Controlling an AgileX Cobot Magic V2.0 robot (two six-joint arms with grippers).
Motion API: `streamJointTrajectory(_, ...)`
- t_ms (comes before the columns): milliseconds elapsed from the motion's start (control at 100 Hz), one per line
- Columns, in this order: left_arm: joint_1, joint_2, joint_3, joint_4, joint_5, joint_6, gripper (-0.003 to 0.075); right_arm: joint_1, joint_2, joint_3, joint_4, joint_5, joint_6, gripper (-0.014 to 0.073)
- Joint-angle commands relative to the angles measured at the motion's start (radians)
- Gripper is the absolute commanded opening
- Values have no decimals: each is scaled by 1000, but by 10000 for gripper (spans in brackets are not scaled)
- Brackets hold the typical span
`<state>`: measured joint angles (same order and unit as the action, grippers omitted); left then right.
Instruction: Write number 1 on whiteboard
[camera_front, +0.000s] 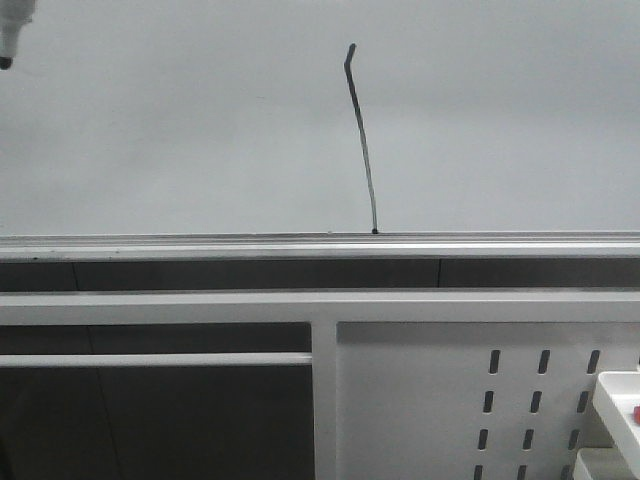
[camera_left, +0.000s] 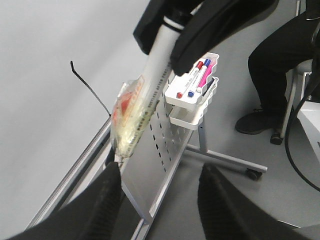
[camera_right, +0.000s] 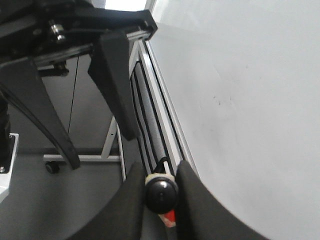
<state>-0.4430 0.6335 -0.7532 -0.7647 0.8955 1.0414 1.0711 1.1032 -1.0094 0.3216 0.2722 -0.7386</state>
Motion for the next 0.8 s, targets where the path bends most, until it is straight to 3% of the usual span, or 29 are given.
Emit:
streamJointTrajectory(0,2,9,-38,-56,-45,2,331,13,-5,-57,10,-75,-8,-77)
streamJointTrajectory(320,2,9,-38,-57,-65,2,328,37,11,-70,30,-75,-8,-77)
streamJointTrajectory(630,2,24,-38,-57,-83,2,206,45,11,-78,39,-64,-8,-77)
streamJointTrajectory(790,2,50,-38,-57,-83,2,199,45,11,-78,53,-60,-8,-77)
